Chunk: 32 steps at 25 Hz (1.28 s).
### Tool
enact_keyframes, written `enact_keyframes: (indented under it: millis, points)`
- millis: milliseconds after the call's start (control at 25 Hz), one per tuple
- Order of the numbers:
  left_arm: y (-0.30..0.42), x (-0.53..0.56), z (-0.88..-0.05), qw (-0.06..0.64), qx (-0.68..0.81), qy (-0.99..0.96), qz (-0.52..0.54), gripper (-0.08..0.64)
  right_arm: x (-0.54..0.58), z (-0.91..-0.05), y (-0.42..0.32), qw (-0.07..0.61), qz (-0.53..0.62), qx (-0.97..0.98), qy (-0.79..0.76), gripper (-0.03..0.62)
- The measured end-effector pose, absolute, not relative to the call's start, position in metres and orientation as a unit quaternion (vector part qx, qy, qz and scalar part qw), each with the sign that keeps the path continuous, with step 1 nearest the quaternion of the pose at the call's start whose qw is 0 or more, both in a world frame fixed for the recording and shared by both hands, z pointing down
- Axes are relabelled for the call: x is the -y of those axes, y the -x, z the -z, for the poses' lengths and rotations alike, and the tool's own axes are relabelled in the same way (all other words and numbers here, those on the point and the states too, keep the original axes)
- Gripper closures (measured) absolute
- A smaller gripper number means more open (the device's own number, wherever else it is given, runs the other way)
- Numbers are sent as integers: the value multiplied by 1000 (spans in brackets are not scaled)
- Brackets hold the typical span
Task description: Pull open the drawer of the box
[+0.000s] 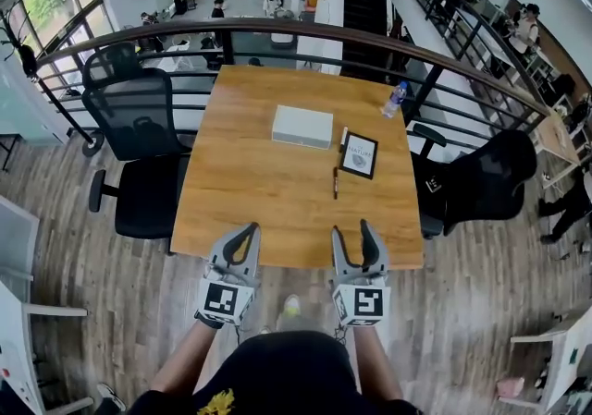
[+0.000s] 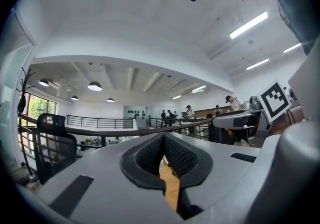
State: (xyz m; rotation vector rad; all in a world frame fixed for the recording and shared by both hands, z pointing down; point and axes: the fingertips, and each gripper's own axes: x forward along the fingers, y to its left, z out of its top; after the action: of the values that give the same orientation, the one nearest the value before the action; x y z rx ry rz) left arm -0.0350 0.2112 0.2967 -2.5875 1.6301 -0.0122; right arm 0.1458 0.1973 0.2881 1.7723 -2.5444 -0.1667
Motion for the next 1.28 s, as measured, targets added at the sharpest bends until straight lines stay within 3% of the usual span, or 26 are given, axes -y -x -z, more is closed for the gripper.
enact_keyframes:
  millis: [440,1280]
  points:
    - [23,-124,-279,41,-570,820,25,543,-97,-286,-150,7,37,846,-531,374]
    - [89,25,-292,21,-546,837,3,543,37,-304,-82,52,33,833,-549,379]
